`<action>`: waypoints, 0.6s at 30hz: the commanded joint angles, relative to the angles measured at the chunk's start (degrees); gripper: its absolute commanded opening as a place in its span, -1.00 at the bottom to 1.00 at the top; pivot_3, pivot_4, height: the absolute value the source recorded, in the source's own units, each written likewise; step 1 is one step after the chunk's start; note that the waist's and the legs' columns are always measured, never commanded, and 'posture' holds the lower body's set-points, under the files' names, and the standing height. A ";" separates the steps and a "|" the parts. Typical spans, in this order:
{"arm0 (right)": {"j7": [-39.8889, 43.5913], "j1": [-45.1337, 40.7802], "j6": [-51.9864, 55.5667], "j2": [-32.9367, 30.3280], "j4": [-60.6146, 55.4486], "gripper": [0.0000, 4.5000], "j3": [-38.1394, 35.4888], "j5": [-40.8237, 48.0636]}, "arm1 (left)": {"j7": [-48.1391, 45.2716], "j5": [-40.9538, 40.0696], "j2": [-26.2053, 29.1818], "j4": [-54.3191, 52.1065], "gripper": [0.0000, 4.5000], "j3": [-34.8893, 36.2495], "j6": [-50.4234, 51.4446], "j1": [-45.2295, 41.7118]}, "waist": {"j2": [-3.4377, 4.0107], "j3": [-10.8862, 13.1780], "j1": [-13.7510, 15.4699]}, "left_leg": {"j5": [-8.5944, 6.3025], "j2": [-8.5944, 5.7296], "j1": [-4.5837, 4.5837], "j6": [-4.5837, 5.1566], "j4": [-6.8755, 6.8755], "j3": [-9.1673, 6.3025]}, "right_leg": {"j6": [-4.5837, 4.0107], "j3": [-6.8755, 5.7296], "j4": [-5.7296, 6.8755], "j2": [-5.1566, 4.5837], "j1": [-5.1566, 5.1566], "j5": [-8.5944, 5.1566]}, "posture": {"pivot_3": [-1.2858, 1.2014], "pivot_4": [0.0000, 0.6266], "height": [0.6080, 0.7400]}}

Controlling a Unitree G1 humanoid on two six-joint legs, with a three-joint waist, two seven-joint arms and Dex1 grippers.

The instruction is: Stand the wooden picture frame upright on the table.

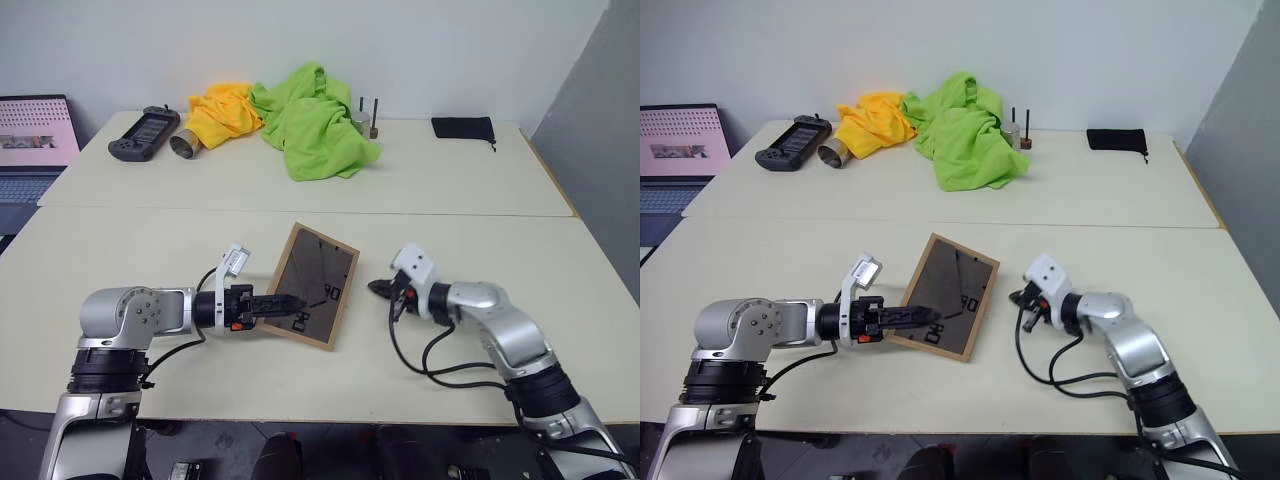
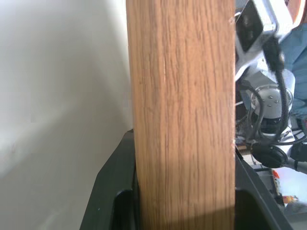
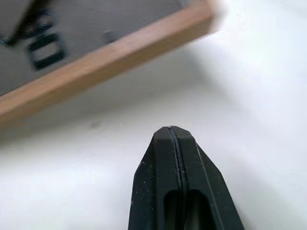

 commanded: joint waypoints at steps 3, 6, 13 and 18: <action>0.47 -7.92 13.76 4.58 -4.70 -0.67 -9.02 15.02 | 1.29 -1.40 -1.03 -1.02 -0.44 2.68 -3.06 -3.16 | 0.00 0.00 -0.17 | 0.00 0.06 0.00 0.00 -0.02 -0.02 | -0.01 -0.01 0.01 0.05 -0.01 0.00 | 0.03 -0.52 1.00; -2.07 -11.02 19.30 8.46 -4.80 -0.33 -11.09 19.68 | 2.23 -2.09 -2.31 -0.73 -0.44 3.31 -3.26 -4.13 | 0.00 0.00 -0.07 | 0.00 0.05 -0.02 0.00 -0.02 -0.03 | -0.01 -0.02 0.00 0.04 -0.01 0.01 | 0.03 -0.52 1.00; -5.91 -13.23 16.68 12.69 0.12 0.47 -6.72 17.15 | 2.21 -3.01 -2.85 -1.75 -0.44 3.09 -3.41 -4.03 | 0.01 0.00 -0.07 | 0.00 0.03 -0.04 0.00 -0.02 -0.02 | -0.01 -0.02 -0.02 0.02 -0.01 0.00 | 0.03 -0.52 1.00; -3.81 -14.04 15.40 13.58 0.14 0.79 -3.63 17.19 | 2.68 -2.54 -2.76 -1.77 -0.44 2.65 -4.24 -3.99 | 0.01 0.00 -0.11 | 0.00 0.04 -0.04 0.00 -0.03 -0.02 | -0.01 -0.03 0.00 0.03 -0.05 0.00 | 0.03 -0.52 1.00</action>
